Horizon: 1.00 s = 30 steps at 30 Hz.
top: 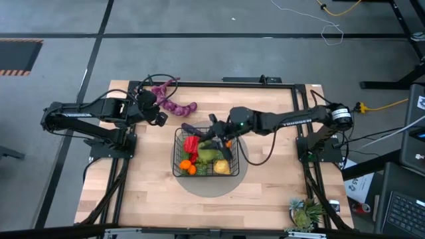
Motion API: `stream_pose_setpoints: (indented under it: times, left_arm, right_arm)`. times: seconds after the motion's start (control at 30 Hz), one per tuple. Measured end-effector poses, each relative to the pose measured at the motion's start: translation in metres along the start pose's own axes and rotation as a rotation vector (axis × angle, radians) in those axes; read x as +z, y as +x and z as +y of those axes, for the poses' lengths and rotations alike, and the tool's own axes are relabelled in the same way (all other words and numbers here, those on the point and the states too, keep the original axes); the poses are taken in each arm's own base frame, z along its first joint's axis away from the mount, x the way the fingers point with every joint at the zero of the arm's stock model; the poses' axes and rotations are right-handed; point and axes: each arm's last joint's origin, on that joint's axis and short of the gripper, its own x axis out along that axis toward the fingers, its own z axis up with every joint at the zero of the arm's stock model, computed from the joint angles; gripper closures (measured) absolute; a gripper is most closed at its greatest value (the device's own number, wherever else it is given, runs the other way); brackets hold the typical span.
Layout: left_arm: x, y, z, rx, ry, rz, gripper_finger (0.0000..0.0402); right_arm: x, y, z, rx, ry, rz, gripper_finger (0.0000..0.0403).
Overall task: Build produce basket
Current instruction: Put the green pear into the black wire basket, then put the purple eggplant into the black wire basket
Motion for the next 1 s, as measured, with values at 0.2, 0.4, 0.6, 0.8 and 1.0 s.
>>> stream_pose_setpoints:
  times: [0.2, 0.4, 0.6, 0.8, 1.0]
  left_arm:
    - [0.000, 0.000, 0.000, -0.002, 0.000, 0.001, 0.0316]
    - [0.000, 0.000, 0.000, -0.003, 0.000, 0.002, 0.0316]
    - [0.000, 0.000, 0.000, -0.004, 0.002, 0.001, 0.0316]
    - [0.000, 0.000, -0.001, -0.025, -0.018, 0.017, 0.0316]
    - [-0.001, 0.000, -0.002, -0.047, -0.025, 0.031, 0.0316]
  right_arm:
    - [0.005, 0.001, 0.001, -0.032, 0.011, -0.043, 0.0276]
    - [0.005, 0.000, -0.003, -0.113, 0.085, -0.040, 0.0239]
    - [0.005, 0.000, -0.004, -0.116, 0.104, -0.036, 0.0183]
    - [0.006, -0.003, -0.011, -0.167, 0.132, -0.045, 0.0166]
    - [0.025, -0.031, -0.024, -0.317, 0.129, -0.088, 0.0167]
